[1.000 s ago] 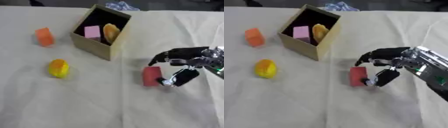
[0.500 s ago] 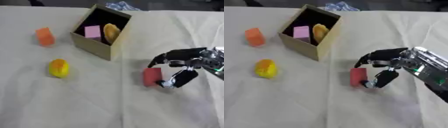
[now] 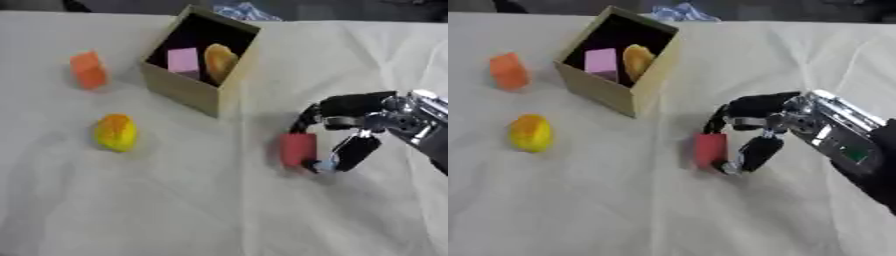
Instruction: Pick up objects on the table and place them in the box.
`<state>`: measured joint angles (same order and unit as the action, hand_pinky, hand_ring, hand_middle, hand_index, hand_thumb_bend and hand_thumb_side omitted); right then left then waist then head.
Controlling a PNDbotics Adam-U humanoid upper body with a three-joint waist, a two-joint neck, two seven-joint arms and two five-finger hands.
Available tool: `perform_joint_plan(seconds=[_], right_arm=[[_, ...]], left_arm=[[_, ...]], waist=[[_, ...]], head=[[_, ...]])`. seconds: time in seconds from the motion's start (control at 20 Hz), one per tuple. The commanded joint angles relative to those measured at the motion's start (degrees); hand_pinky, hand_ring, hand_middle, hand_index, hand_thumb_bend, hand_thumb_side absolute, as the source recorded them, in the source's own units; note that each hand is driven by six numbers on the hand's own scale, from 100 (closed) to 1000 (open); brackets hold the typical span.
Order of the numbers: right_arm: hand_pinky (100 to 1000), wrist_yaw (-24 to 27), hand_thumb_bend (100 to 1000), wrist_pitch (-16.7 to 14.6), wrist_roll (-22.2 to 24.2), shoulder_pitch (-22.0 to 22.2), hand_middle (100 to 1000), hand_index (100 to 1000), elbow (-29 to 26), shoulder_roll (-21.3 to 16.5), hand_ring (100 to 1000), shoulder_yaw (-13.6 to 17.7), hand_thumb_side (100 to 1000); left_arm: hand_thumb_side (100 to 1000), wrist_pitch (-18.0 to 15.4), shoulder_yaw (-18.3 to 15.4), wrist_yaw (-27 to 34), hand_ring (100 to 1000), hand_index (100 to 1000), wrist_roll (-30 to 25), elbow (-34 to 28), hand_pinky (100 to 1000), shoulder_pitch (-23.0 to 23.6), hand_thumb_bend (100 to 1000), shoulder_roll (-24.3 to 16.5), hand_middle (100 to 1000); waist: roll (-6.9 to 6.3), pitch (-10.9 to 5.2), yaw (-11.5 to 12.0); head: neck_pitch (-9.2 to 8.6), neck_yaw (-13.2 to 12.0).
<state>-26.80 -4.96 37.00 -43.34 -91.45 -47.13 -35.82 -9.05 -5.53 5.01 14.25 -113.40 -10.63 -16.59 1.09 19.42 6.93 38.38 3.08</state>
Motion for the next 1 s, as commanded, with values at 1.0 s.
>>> perform_joint_plan(seconds=[1.0], right_arm=[[877, 7.5, 100, 6.2, -3.7, -7.8, 546, 701, -11.9, -3.3, 770, 11.1, 268]], left_arm=[[693, -0.1, 0.1, -0.1, 601, 800, -0.9, -1.2, 812, -0.1, 381, -1.1, 650]], waist=[[0.53, -2.41, 0.6]], head=[[-0.47, 0.7]])
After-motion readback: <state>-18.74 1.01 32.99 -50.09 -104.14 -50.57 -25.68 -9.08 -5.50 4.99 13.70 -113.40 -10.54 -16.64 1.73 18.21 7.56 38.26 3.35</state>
